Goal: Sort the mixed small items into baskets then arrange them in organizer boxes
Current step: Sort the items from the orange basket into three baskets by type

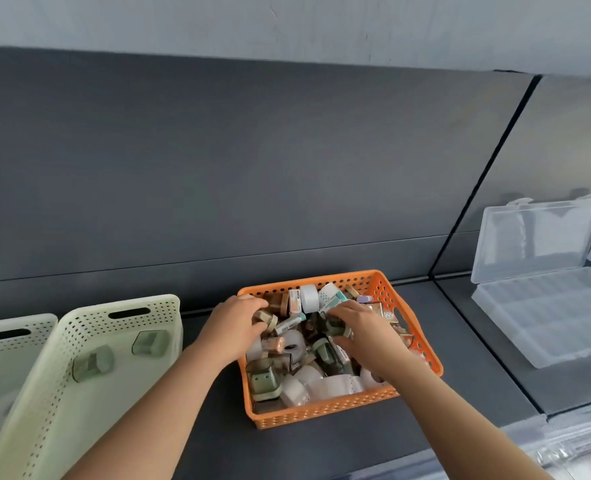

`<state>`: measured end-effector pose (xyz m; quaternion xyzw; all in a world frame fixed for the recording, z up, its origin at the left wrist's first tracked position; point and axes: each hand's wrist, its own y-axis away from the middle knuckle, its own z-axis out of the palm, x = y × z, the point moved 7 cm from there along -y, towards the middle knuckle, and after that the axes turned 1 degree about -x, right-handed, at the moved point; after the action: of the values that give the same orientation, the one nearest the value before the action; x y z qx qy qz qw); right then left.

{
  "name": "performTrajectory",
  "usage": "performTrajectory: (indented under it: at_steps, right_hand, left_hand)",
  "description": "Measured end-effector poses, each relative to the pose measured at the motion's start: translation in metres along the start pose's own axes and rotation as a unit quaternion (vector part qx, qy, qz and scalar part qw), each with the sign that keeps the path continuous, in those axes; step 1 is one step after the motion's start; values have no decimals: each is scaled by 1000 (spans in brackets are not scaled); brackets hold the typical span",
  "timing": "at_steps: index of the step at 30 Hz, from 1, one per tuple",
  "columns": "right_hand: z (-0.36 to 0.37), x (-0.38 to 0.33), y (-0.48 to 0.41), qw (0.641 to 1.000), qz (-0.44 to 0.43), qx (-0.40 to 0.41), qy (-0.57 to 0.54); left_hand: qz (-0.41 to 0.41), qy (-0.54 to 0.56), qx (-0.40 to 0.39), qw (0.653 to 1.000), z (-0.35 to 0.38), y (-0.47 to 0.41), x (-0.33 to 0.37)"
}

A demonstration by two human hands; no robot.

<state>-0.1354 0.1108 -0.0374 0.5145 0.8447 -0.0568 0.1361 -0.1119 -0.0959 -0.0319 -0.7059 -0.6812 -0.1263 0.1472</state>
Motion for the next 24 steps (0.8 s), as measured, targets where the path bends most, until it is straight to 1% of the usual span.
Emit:
performTrajectory:
  at_steps: [4,7,11,13,15,18,20,22,24]
  right_hand:
    - [1,1,0,1000,-27,1,-6]
    - [-9,-12,1,996,-43,14,-77]
    - [-21,-51,-2,982,-89,34,-165]
    - [-19,-78,-6,975,-110,24,-191]
    - [-11,-111,-11,966,-135,0,-222]
    - [1,-165,-21,957,-189,-9,-222]
    - [13,-198,-31,956,-212,-20,-203]
    - [31,-223,-42,962,-212,-55,-164]
    - [49,-241,-52,968,-213,-81,-103]
  left_hand:
    - [0,7,23,1000,-3,5,4]
    - [-15,71,74,995,-16,19,-1]
    - [-73,180,150,969,-36,54,-31]
    - [-117,232,171,950,-42,77,-58]
    - [-145,246,178,942,-50,98,-84]
    - [-177,243,171,938,-62,125,-124]
    - [-206,216,148,943,-66,139,-154]
    - [-209,136,111,962,-67,146,-178]
    - [-190,54,72,978,-68,148,-191]
